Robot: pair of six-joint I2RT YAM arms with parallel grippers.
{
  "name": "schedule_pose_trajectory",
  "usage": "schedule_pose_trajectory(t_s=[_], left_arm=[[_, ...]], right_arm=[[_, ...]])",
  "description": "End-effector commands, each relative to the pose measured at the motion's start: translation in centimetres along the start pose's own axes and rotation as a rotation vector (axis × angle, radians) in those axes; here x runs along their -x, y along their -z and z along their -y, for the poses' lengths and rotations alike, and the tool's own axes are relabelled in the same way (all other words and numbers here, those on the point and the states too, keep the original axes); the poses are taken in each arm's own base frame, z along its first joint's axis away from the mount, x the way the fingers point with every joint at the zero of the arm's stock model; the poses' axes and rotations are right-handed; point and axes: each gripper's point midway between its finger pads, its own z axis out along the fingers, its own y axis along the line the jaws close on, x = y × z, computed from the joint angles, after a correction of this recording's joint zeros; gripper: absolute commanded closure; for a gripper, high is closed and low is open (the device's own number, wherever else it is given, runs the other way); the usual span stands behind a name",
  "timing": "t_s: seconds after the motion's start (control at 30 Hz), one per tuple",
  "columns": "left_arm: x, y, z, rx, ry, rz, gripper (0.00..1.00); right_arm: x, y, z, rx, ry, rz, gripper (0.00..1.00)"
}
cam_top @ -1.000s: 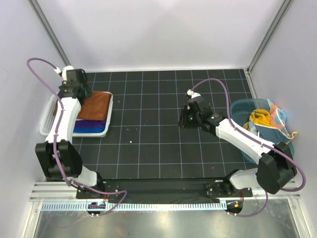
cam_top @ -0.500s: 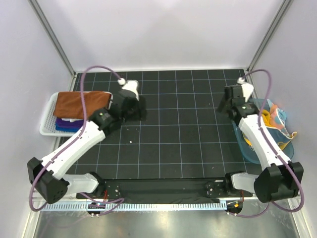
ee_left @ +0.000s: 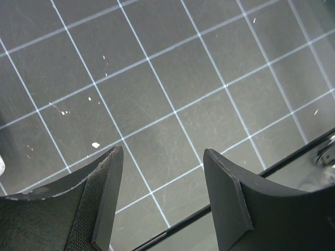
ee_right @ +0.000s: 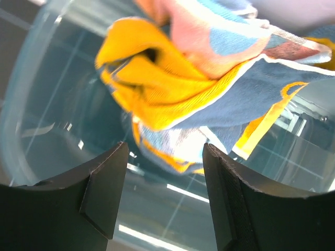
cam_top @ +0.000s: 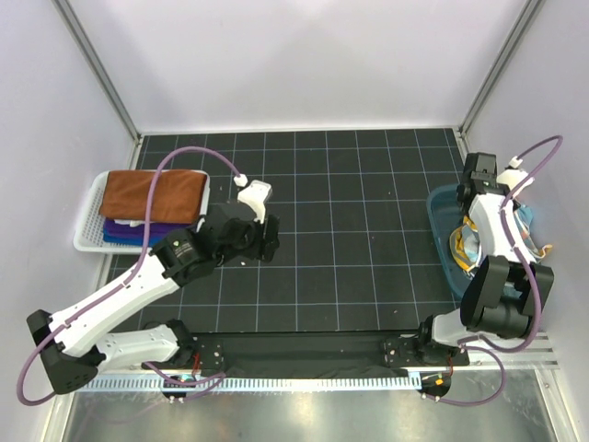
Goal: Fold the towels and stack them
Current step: Grab crumpled towel
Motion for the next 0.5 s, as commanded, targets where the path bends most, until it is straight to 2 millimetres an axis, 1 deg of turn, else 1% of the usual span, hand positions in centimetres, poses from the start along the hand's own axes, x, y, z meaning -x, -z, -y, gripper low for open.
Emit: schedule_pose_trajectory(t_s=[0.0, 0.03, 0.17, 0.33, 0.47], left_arm=[[-0.7, -0.3, 0.4, -0.036, -0.032, -0.005, 0.34], [-1.0, -0.5, 0.3, -0.037, -0.035, -0.01, 0.34], [-1.3, -0.6, 0.2, -0.042, -0.05, -0.01, 0.34], [-1.2, -0.2, 0.5, -0.066, -0.058, -0.002, 0.34], [-1.7, -0.1, 0.7, -0.084, -0.055, -0.011, 0.34]], right_arm=[[2.6, -0.9, -0.4, -0.038, -0.141, 0.088, 0.35], [3.0, -1.1, -0.6, -0.039, -0.157, 0.103, 0.34], [2.6, -2.8, -0.9, -0.073, -0.162, 0.094, 0.36], [0.2, -5.3, -0.4, -0.117, -0.166, 0.032, 0.37], [-0.8, -6.4, -0.1, -0.126, -0.169, 0.012, 0.37]])
